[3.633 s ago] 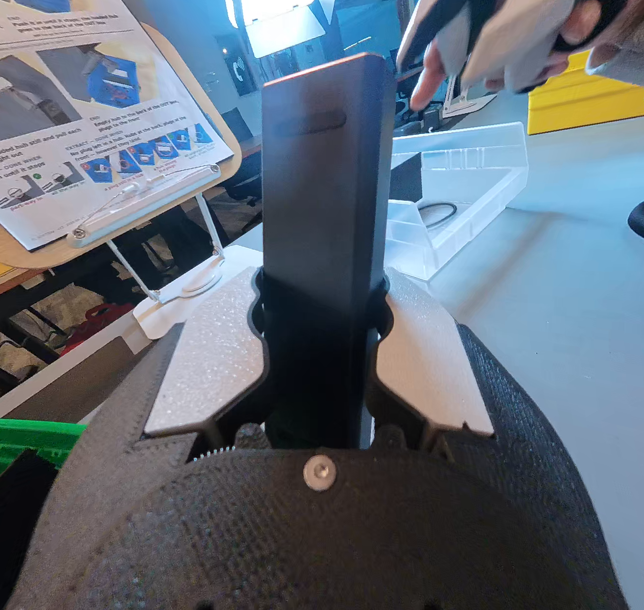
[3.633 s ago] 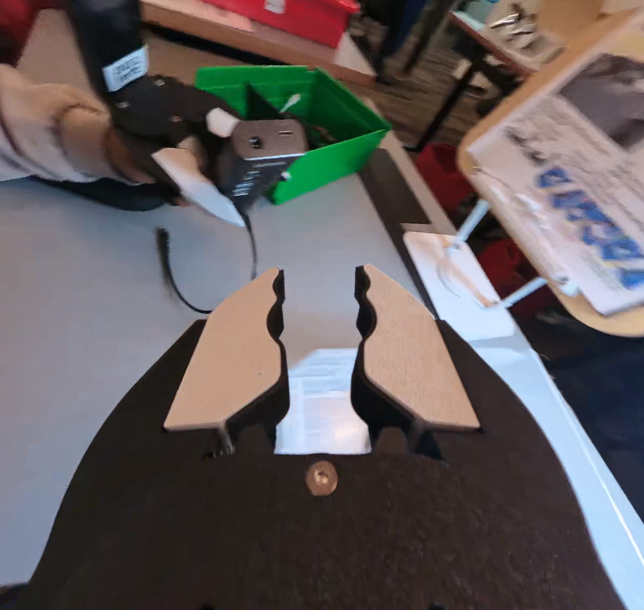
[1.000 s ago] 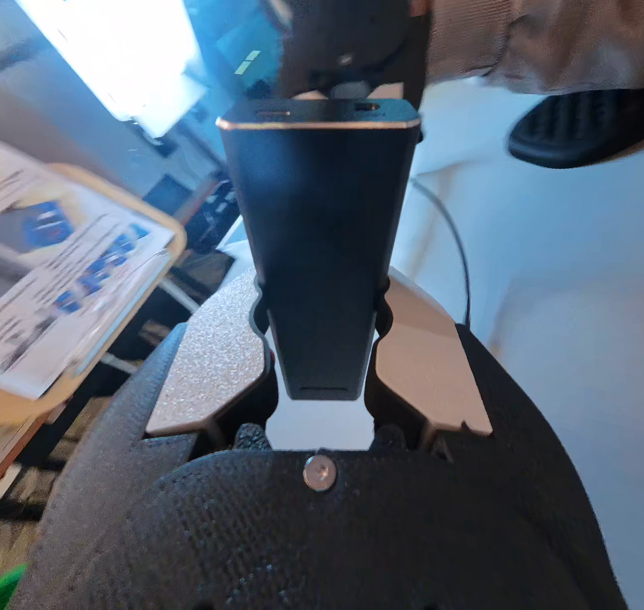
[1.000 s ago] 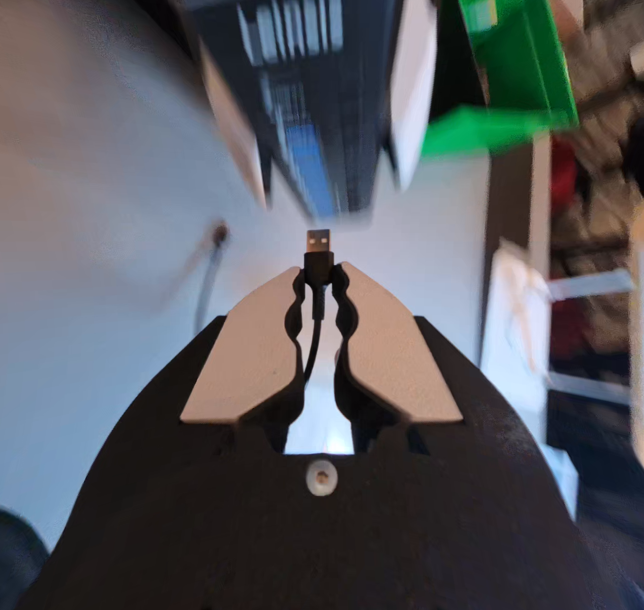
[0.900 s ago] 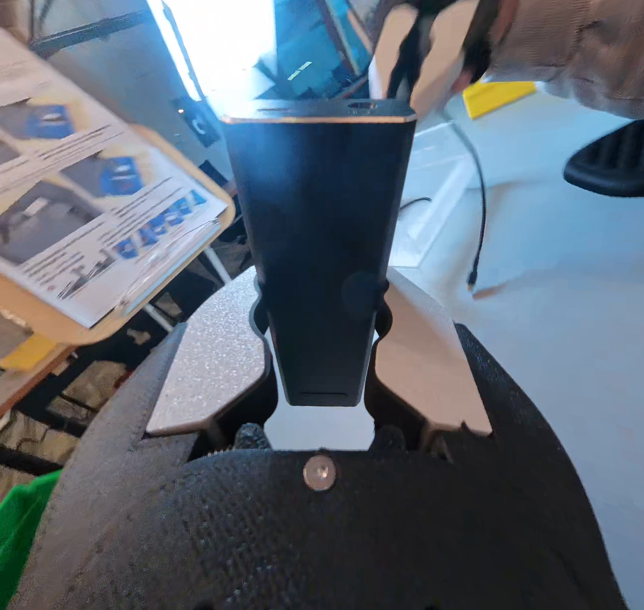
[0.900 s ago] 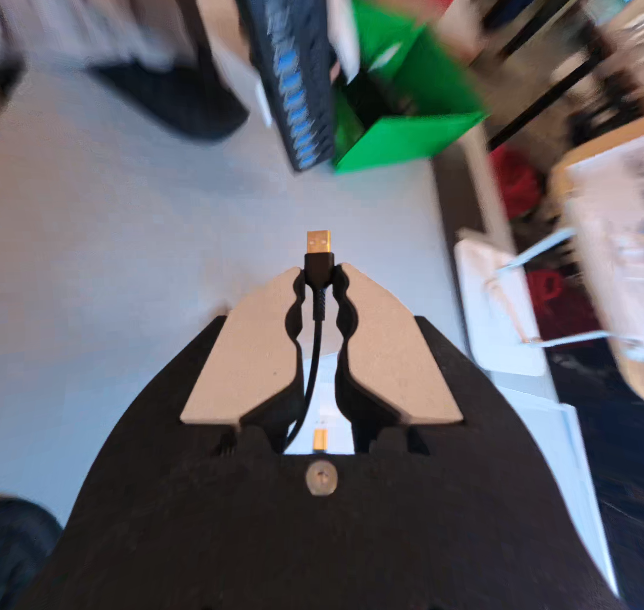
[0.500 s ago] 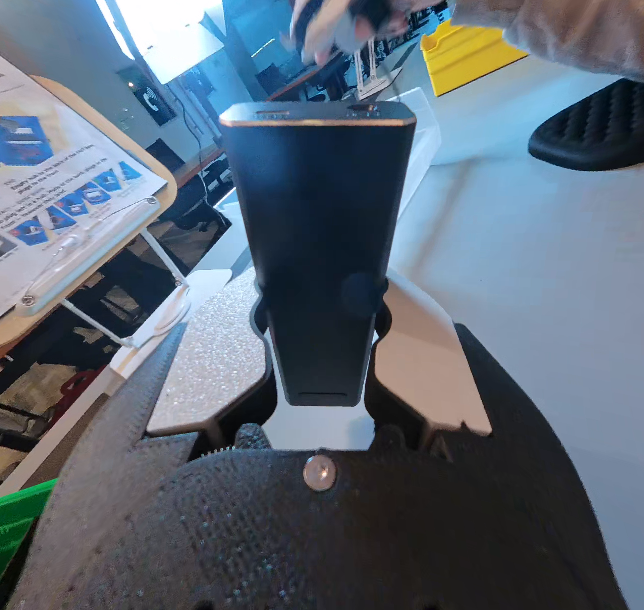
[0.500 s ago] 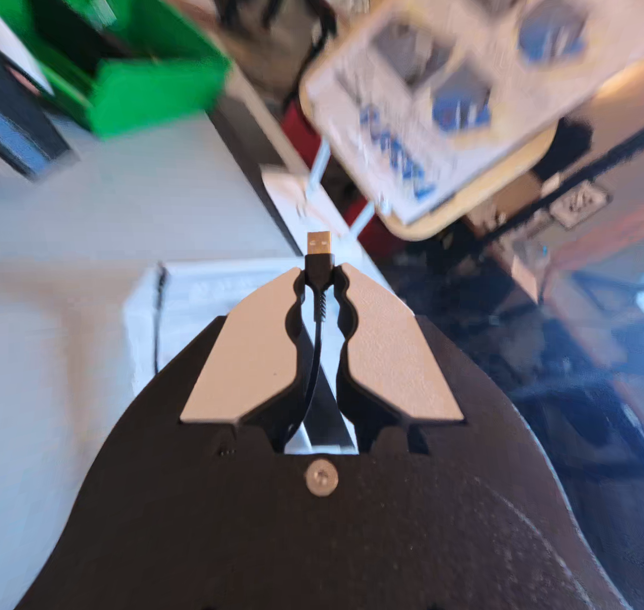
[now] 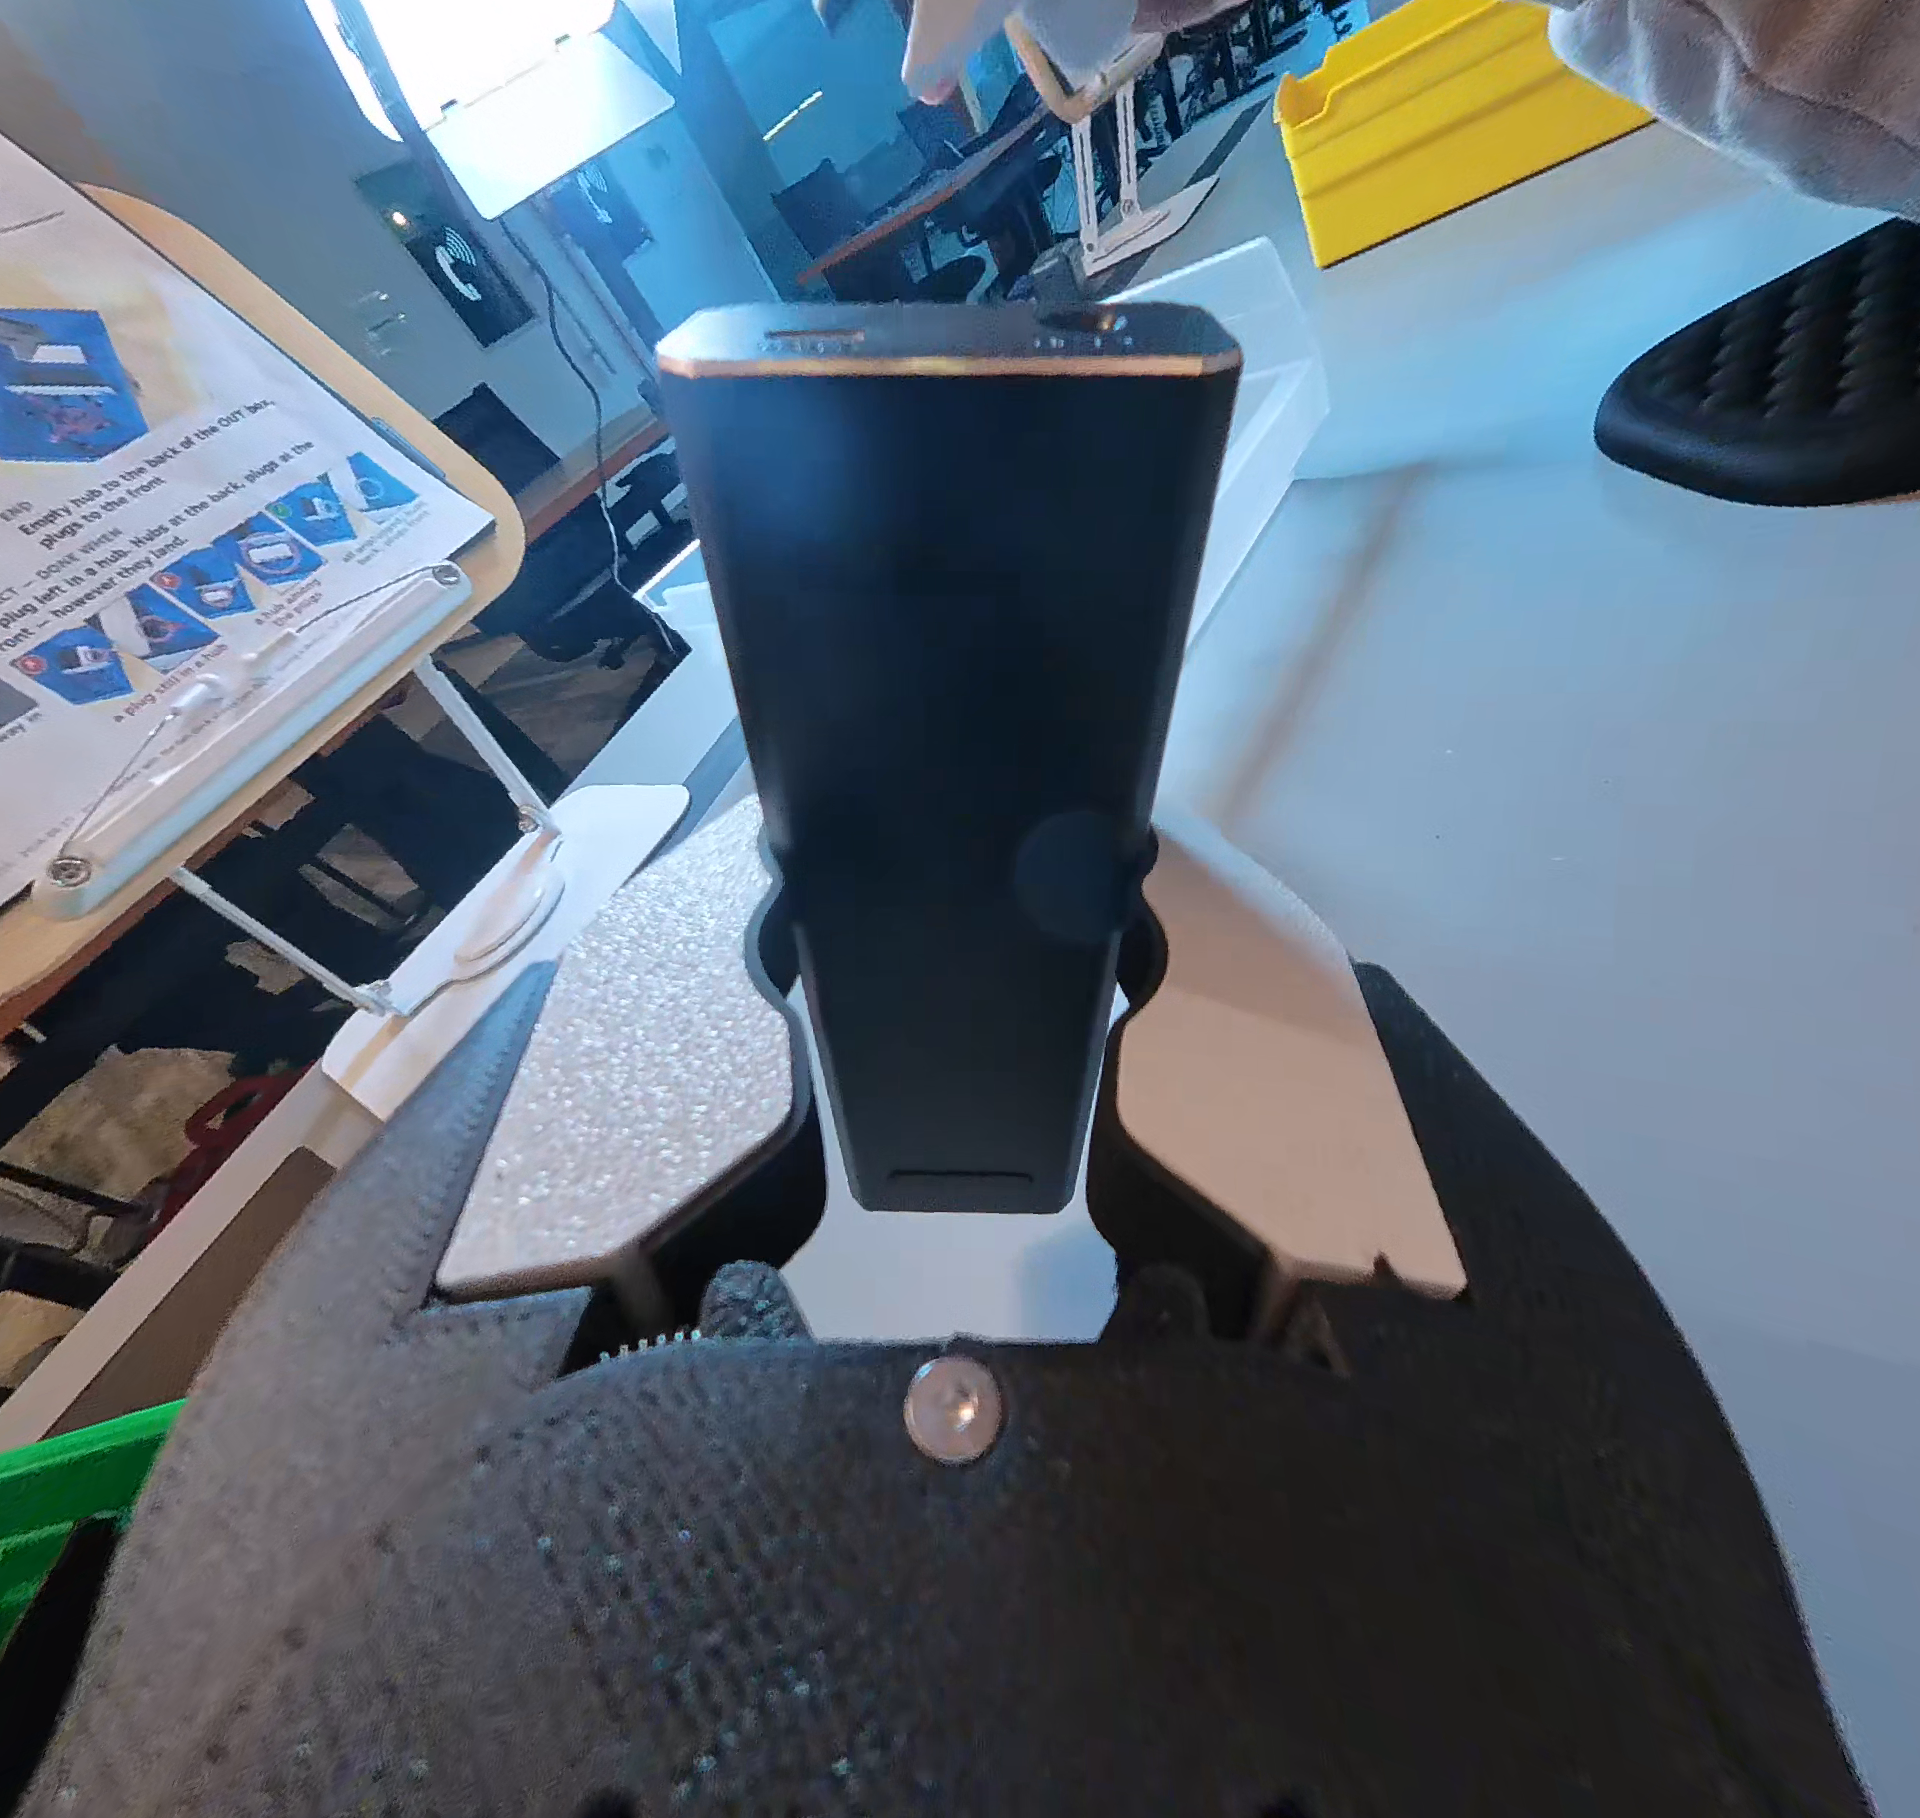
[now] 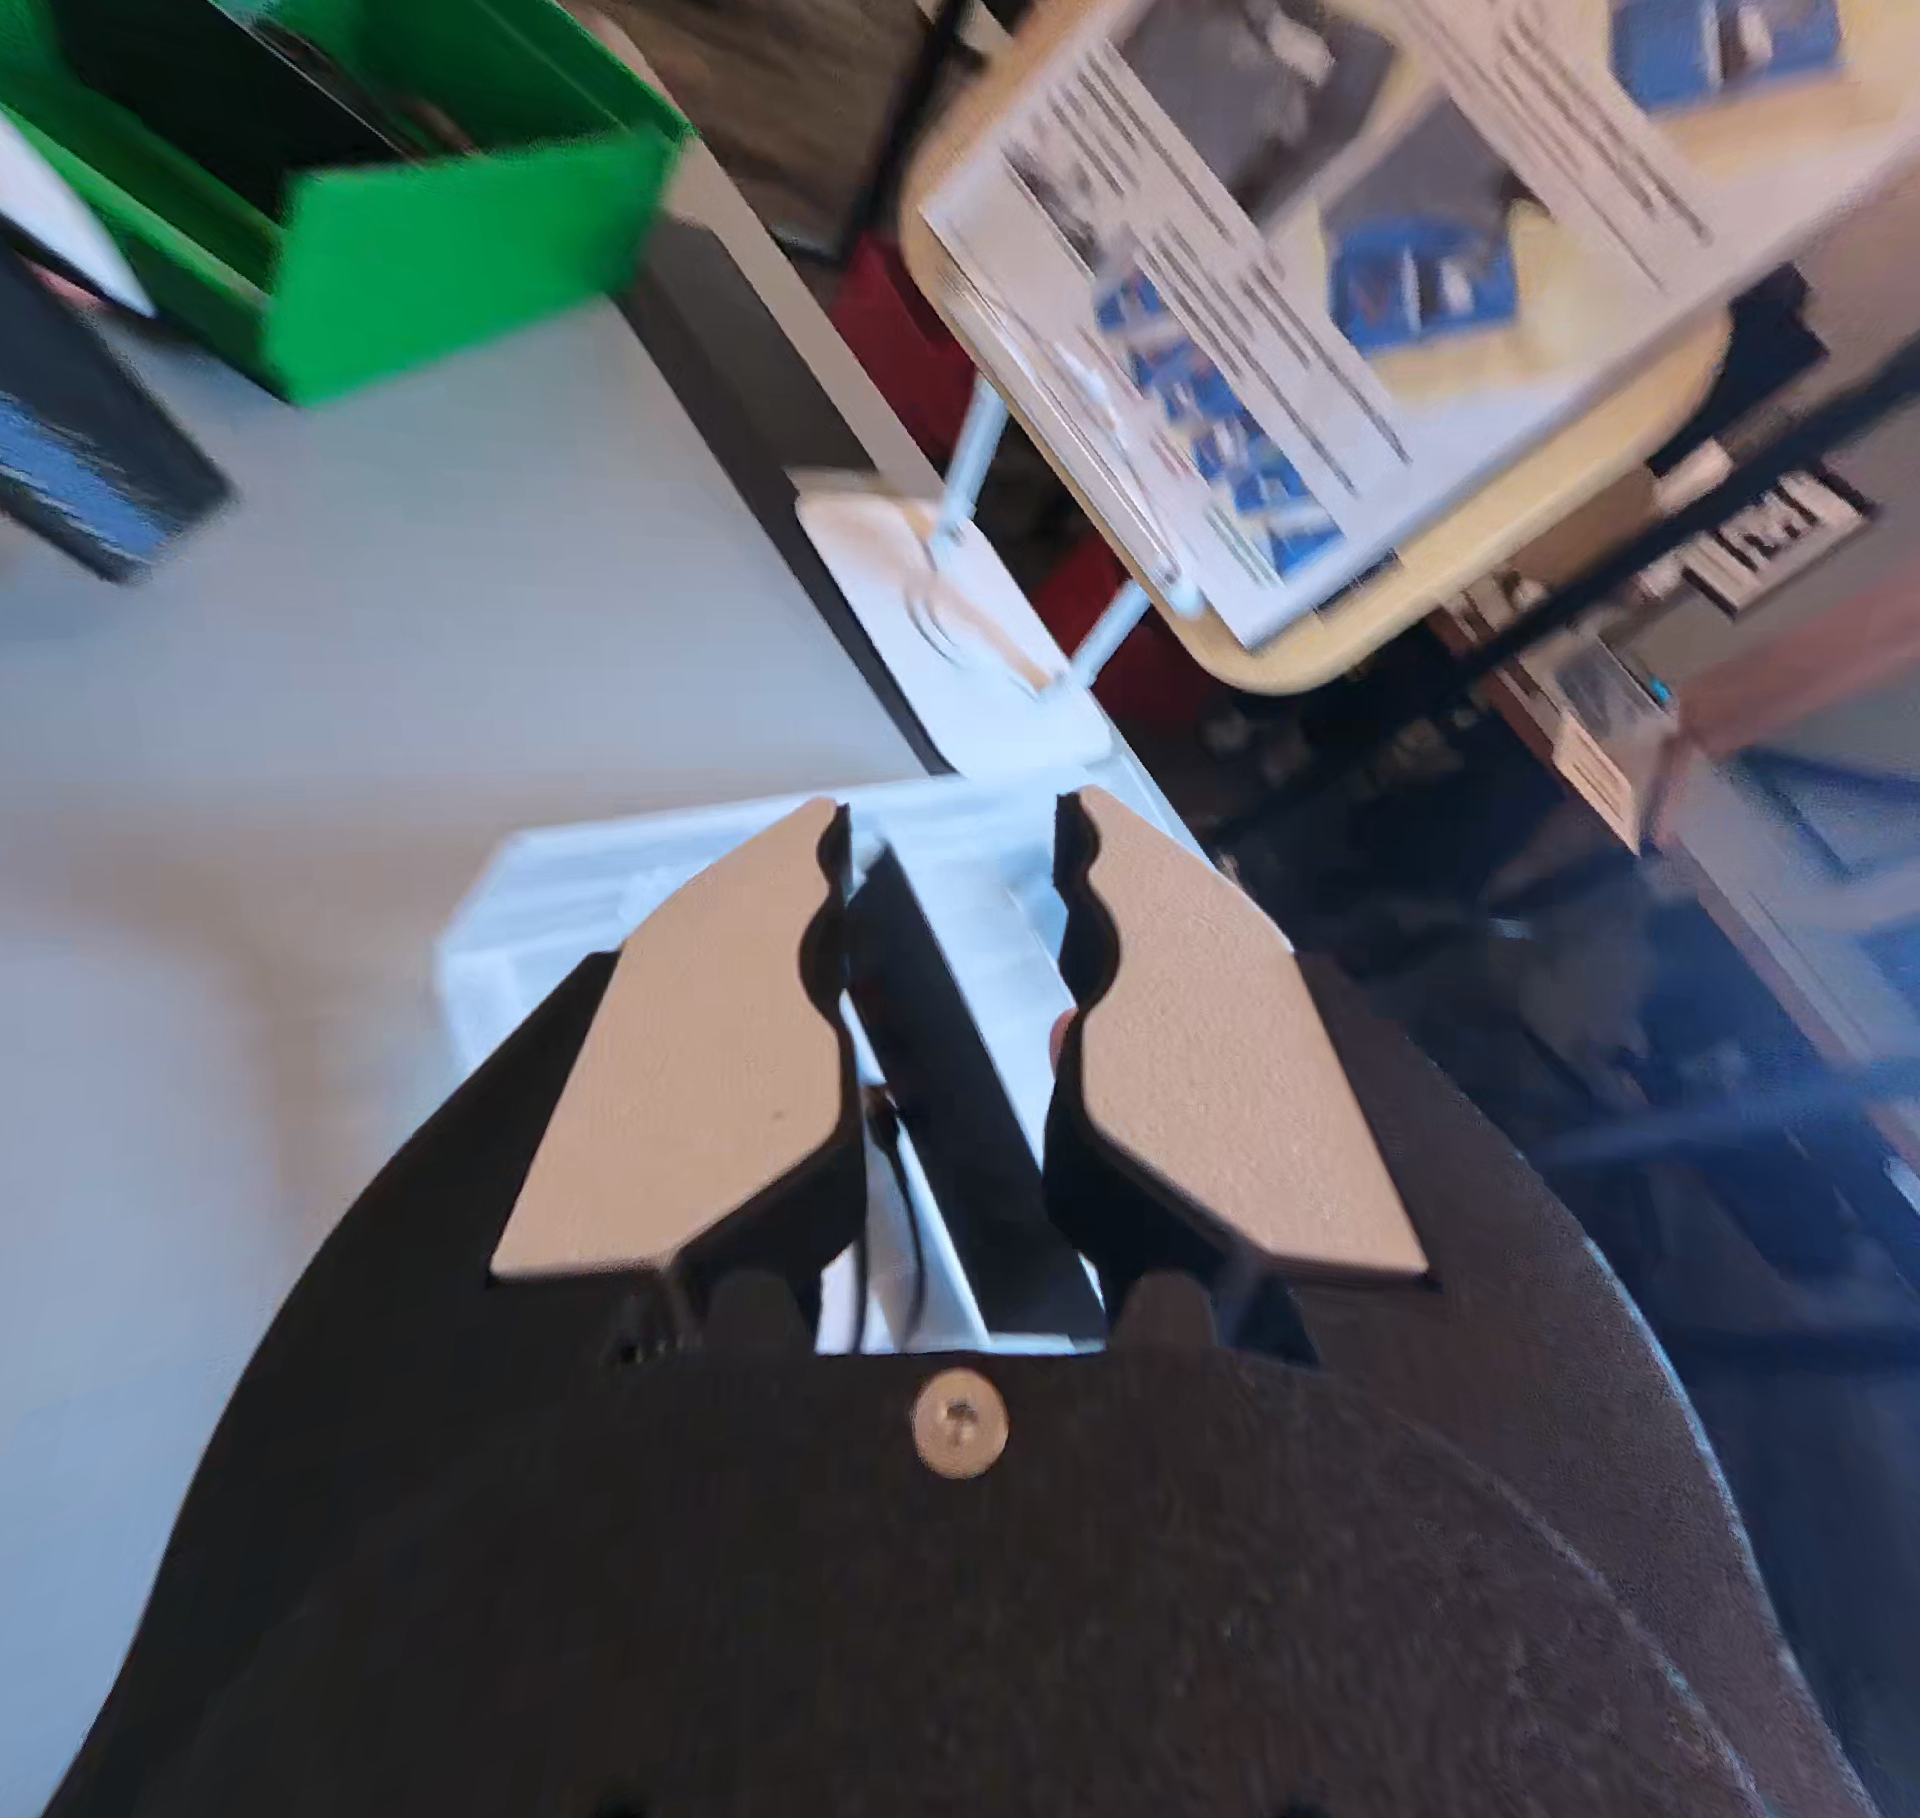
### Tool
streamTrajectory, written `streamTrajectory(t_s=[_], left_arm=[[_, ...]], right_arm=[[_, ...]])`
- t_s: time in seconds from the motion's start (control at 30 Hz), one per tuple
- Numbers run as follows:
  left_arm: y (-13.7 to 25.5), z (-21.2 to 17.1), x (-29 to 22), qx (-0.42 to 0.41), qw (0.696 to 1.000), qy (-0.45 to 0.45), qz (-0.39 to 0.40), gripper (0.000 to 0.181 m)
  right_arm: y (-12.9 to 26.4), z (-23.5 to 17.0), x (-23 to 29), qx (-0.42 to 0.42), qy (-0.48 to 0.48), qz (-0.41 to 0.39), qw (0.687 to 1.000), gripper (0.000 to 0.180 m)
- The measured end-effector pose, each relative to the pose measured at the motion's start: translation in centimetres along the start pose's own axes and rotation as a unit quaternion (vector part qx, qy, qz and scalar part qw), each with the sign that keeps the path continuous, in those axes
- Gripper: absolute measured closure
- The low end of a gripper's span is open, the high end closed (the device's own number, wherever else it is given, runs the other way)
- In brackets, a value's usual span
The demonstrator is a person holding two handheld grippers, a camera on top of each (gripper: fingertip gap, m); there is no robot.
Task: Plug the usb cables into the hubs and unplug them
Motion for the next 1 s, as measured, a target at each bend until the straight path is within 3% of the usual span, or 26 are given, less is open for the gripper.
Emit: streamTrajectory(t_s=[0.03, 0.3, 0.43, 0.57, 0.73, 0.9, 1.0], left_arm=[[0.0, -0.1, -0.1, 0.001, 1.000, 0.002, -0.002, 0.120], [-0.2, 1.0, -1.2, -0.063, 0.993, 0.081, -0.065, 0.120], [-0.6, 1.0, -2.5, -0.046, 0.992, 0.059, -0.098, 0.120], [-1.2, 0.7, -3.7, -0.036, 0.990, 0.056, -0.122, 0.120], [-0.8, 2.2, -3.1, -0.095, 0.987, 0.081, -0.104, 0.126], [0.8, 1.4, 0.1, -0.104, 0.988, 0.113, -0.032, 0.152], [1.3, 0.6, 1.0, -0.087, 0.990, 0.113, 0.006, 0.180]], right_arm=[[-0.4, 1.1, 1.2, -0.020, 0.004, 0.025, 0.999, 0.141], [-5.1, 6.4, 15.2, -0.108, 0.035, 0.266, 0.957, 0.127], [-6.8, 7.3, 19.8, -0.147, 0.004, 0.300, 0.943, 0.115], [-7.5, 6.8, 21.4, -0.162, 0.009, 0.304, 0.939, 0.117], [-6.0, 8.4, 19.2, -0.146, -0.008, 0.308, 0.940, 0.117], [-3.5, 9.5, 9.4, -0.112, -0.012, 0.164, 0.980, 0.117], [-4.1, 7.4, 1.5, -0.007, 0.019, 0.043, 0.999, 0.117]])
Point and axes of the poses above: each gripper's, where its closed fingertips meet, y back along the fingers, z out of its top, x = y × z across the jaws, the point moved 7 cm from there along y, back along the fingers, and after that the axes turned 10 degrees about -x, right-handed, at the moved point
